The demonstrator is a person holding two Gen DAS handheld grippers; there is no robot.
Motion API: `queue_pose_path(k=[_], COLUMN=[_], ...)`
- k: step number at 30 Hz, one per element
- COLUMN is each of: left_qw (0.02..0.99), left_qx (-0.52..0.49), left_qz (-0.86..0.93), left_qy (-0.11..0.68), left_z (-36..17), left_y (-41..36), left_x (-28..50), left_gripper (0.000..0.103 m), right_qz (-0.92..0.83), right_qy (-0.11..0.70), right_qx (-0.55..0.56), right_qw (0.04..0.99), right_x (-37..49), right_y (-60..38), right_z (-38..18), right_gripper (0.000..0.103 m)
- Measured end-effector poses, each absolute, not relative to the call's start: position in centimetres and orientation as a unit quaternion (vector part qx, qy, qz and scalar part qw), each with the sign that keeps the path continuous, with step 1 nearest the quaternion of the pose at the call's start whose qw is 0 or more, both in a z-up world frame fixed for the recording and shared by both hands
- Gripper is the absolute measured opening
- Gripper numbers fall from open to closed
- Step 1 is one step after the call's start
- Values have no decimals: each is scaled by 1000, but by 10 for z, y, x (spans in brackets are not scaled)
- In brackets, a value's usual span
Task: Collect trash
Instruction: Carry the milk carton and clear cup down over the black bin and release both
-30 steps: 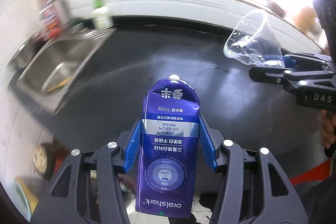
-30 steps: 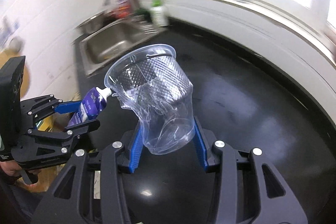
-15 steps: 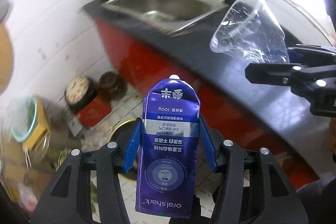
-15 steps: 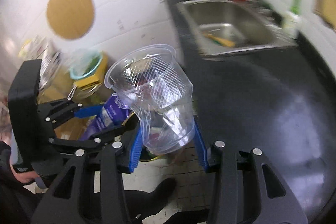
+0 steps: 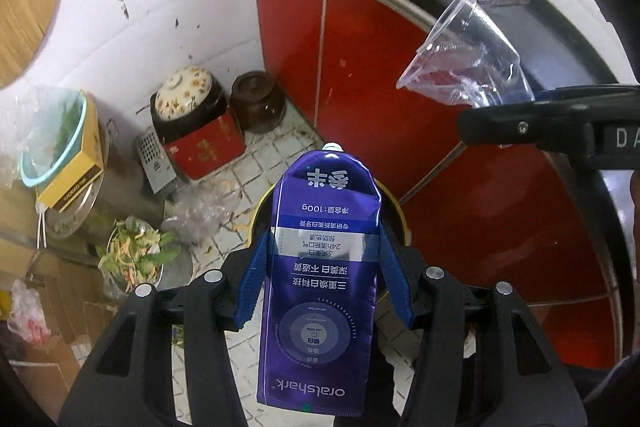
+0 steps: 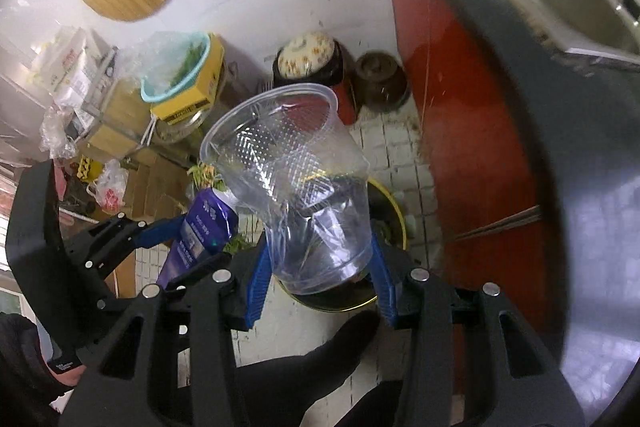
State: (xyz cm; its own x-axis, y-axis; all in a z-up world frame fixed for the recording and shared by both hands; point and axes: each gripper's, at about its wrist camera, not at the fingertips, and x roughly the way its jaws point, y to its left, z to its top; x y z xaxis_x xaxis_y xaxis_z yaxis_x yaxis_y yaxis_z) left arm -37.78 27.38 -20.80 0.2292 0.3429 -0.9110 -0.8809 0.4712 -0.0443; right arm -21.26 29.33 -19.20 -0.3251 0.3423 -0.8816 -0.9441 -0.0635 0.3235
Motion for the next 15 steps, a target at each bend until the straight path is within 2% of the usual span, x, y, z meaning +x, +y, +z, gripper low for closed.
queue_pose_path(k=[7,10,11,12,14,15], left_qw=[726,728,728,726,723,722], left_qx=[-305,-309,-311,-313,-311,-310], left_qz=[413,405,402,400,404,404], left_qy=[458,460,461,464,466,469], left_z=[-219,-221,-221,-223,-226,-227], left_y=[281,283,283,283,284,284], left_x=[-382,-381,-380,-379,-380,-381], left_gripper=[52,53,60,75,81,82], right_qz=[649,646,646,645,645,646], right_qy=[494,499,503,507,509,510], right_qx=[-332,-331,-330,-329,-327,-326], right_qw=[474,474,470,467,467,465], right_x=[-228,-229,-229,-229,-230,-229], right_y=[307,310,309,311,313,312], right_z=[-213,-215,-216,-218,-220,-220], right_gripper=[47,51,55,71,85,85])
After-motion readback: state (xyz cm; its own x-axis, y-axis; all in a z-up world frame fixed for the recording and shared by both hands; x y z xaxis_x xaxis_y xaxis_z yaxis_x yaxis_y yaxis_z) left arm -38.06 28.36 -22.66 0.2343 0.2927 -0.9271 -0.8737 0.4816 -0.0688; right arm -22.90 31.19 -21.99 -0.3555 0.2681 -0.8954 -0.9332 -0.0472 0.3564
